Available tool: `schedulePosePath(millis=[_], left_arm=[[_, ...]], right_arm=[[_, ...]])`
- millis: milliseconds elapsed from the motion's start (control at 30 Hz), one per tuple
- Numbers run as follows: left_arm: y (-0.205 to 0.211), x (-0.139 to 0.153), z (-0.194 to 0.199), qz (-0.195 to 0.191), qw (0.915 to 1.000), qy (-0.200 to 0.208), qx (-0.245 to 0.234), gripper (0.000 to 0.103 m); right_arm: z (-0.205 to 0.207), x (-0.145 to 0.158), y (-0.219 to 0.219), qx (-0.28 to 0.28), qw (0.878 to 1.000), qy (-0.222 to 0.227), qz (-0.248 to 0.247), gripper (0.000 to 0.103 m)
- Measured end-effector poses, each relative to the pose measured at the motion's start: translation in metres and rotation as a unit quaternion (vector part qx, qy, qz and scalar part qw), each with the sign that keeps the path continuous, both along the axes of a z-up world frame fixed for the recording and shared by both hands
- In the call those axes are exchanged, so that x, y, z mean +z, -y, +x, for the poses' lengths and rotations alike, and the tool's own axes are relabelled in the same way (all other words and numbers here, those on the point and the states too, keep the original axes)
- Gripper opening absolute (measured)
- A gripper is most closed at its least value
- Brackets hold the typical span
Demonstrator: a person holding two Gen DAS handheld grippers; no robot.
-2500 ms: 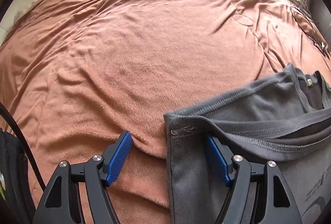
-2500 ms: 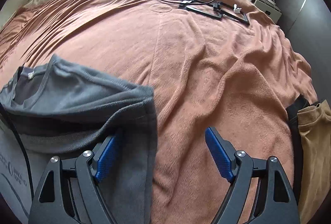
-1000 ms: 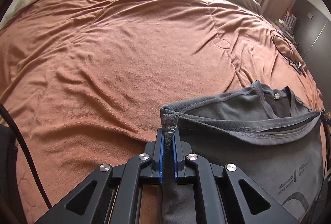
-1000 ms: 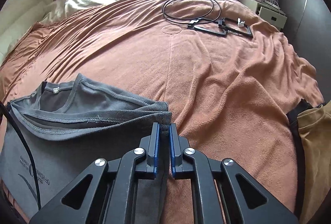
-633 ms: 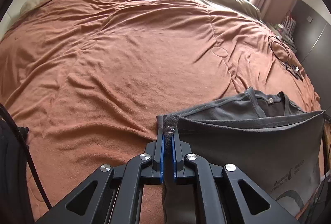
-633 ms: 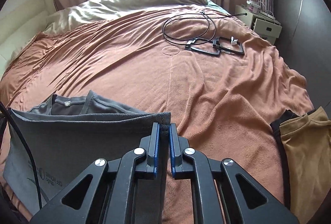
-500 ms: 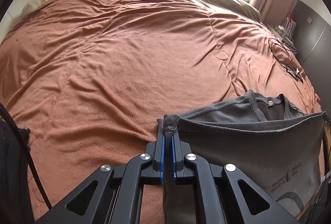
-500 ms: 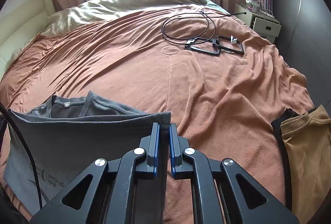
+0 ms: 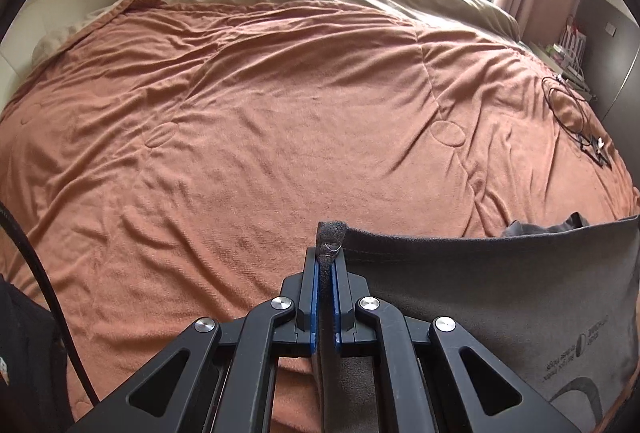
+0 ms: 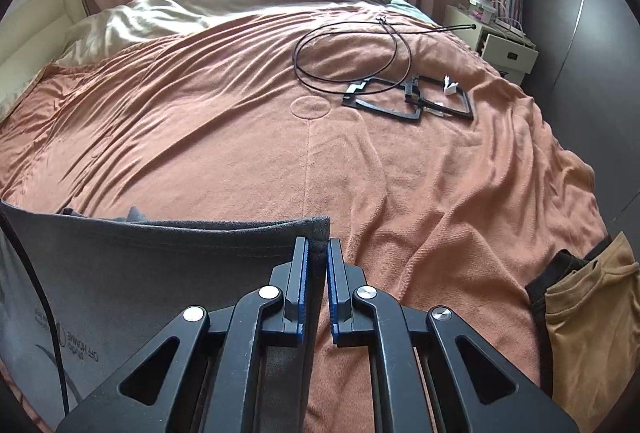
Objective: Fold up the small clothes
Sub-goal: 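Close the right gripper on the folded edge and lift it with both grippers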
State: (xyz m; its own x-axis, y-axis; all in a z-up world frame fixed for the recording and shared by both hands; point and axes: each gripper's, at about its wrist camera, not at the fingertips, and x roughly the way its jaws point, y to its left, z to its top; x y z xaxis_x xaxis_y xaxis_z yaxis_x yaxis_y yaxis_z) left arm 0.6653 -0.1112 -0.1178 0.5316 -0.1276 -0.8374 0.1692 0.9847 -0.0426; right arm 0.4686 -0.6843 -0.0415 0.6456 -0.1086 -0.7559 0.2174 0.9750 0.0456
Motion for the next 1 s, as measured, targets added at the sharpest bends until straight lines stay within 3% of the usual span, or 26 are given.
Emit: schedulePosePath(millis=[233,433,633,900,1000], left_arm=[[-0.002,-0.041,0.018,0.0,0.9991,-0.038,0.016,0.005],[-0.008,-0.019,0.016,-0.02,0.9996,-0.01,0.018,0.005],[-0.002,-0.011,0.032,-0.009,0.9997,0.004,0.02,0.005],[0.005,-0.06,0.059,0.003,0.9986,-0.044,0.028,0.006],[0.003,-0.063,0.057,-0.01,0.9979,-0.049,0.04,0.013]], right_arm=[[0.034,-0.022,0.001,0.006,1.0,-0.02,0.0,0.004],[0.026,0.0,0.002,0.01,1.0,0.012,-0.004,0.004],[0.039,0.002,0.004,0.002,1.0,0.013,-0.015,0.004],[0.087,-0.048,0.005,0.001,0.999,-0.046,-0.013,0.005],[0.093,-0.057,0.002,0.001,0.998,-0.064,-0.018,0.01]])
